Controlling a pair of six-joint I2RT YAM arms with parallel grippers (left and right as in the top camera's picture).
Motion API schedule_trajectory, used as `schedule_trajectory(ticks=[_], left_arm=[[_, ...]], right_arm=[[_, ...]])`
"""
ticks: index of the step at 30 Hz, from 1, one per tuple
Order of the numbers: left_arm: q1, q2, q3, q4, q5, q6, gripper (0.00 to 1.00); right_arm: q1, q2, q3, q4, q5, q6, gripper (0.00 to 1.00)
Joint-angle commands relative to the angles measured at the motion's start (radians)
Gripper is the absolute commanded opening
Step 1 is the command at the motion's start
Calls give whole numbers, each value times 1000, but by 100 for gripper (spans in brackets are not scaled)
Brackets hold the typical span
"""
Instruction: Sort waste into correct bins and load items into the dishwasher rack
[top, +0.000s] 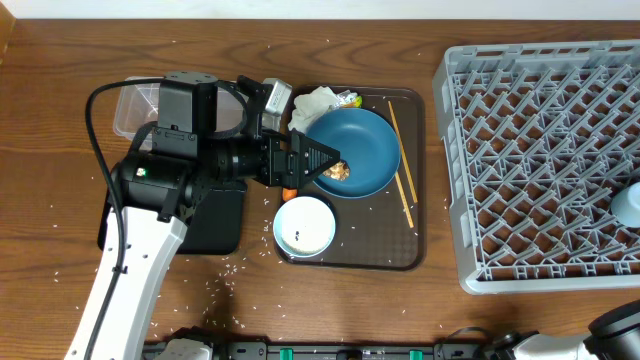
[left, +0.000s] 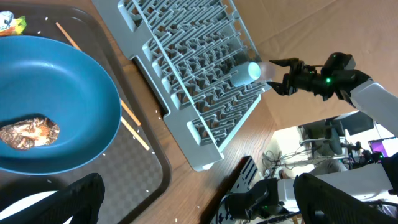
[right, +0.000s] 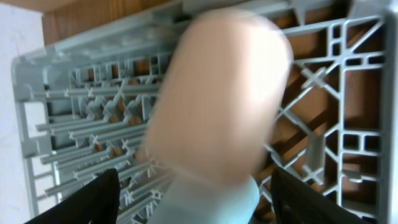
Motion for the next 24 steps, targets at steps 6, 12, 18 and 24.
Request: schedule_trajectory(ticks=[6, 12, 18, 24], left_arm=[[5, 0, -5, 0, -6, 14, 98], [5, 0, -5, 0, -7, 34, 98], [5, -10, -4, -76, -243, 43, 98], [5, -24, -4, -220, -513, 44, 98]], right_arm=[[-31, 2, 9, 47, -216, -12, 71], [13, -42, 12, 222, -605, 1, 66], [197, -195, 19, 311, -698, -8, 67], [539, -344, 19, 253, -607, -133, 70]])
